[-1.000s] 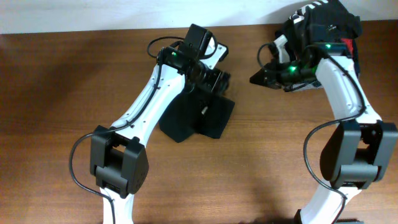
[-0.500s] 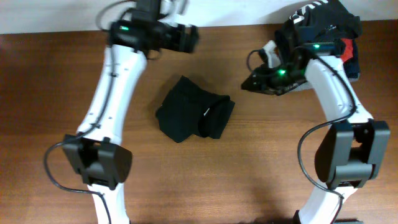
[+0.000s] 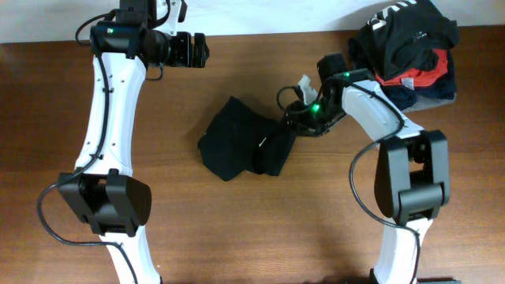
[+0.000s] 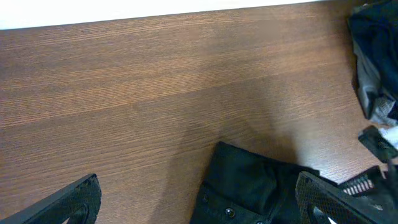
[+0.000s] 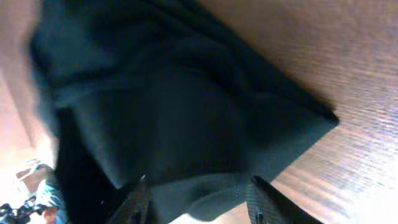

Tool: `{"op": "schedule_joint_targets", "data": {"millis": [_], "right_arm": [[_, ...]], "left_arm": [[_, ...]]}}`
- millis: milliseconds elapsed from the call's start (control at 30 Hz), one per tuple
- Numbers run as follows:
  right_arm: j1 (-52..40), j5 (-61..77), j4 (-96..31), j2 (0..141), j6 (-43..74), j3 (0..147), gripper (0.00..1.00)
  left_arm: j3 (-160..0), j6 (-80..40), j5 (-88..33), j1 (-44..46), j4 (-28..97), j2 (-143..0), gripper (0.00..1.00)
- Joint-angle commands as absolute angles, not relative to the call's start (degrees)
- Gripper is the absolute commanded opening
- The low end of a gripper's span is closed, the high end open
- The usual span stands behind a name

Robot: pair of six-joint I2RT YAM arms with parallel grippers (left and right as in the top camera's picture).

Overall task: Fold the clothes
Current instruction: 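Grasp the folded black bundle's right side with the right gripper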

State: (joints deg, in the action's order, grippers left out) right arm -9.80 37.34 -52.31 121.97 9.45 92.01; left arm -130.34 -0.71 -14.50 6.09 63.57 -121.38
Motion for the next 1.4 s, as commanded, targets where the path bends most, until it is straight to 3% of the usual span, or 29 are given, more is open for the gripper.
{"op": "schedule_joint_targets", "data": {"millis": [0, 200, 333, 367, 733, 900, 1067, 1100, 1133, 1200, 1233, 1300, 1367], "right_arm": [[-9.85, 36.36, -49.65, 122.98, 10.61, 89.67, 0.57], [-9.85, 38.00, -46.44, 122.96, 10.61, 88.88, 0.54], [-9.23, 42.26, -44.91, 122.91, 10.61, 89.06, 0.06], [-8.84, 43.24, -44.93, 122.85, 10.61, 89.47, 0.04], [-2.44, 40.97, -50.83, 122.50, 7.75, 102.91, 0.04], [-0.67, 31.35, -53.78, 122.91, 7.70, 102.85, 0.04], [-0.47, 30.55, -57.34, 123.76, 6.04, 100.97, 0.04], [-0.67, 30.55, -58.37, 123.85, 5.76, 100.84, 0.06], [-0.75, 30.50, -59.46, 123.92, 5.56, 100.82, 0.13], [-0.91, 30.37, -62.39, 123.92, 4.47, 100.82, 0.48], [-1.02, 30.37, -63.86, 123.92, 4.47, 100.82, 0.58], [-1.02, 30.65, -66.48, 123.90, 4.45, 100.82, 0.67], [-1.02, 31.92, -68.66, 123.90, 4.47, 100.82, 0.68]], "left_arm": [[-130.87, 0.89, -13.47, 6.24, 63.77, -121.23, 0.99], [-130.87, 0.89, -13.47, 6.24, 63.77, -121.38, 0.99], [-130.87, 0.89, -13.47, 6.22, 63.77, -121.56, 0.99], [-130.87, 0.89, -13.47, 6.22, 63.77, -121.64, 0.99], [-130.87, 0.89, -12.19, 6.22, 63.75, -121.95, 0.99], [-130.87, 0.91, -11.49, 6.22, 64.07, -121.95, 0.99], [-130.87, 0.91, -11.49, 6.22, 64.12, -121.95, 0.99], [-130.87, 0.91, -11.49, 6.22, 64.12, -121.95, 0.99], [-130.87, 0.97, -11.46, 6.22, 64.12, -121.95, 0.99], [-130.87, 1.78, -11.51, 6.22, 64.14, -121.95, 0.99], [-130.87, 1.89, -11.44, 6.22, 64.14, -121.95, 0.99], [-130.87, 2.24, -11.46, 6.22, 64.14, -121.95, 0.99], [-130.87, 2.24, -11.49, 6.22, 64.14, -121.95, 0.99]]}}
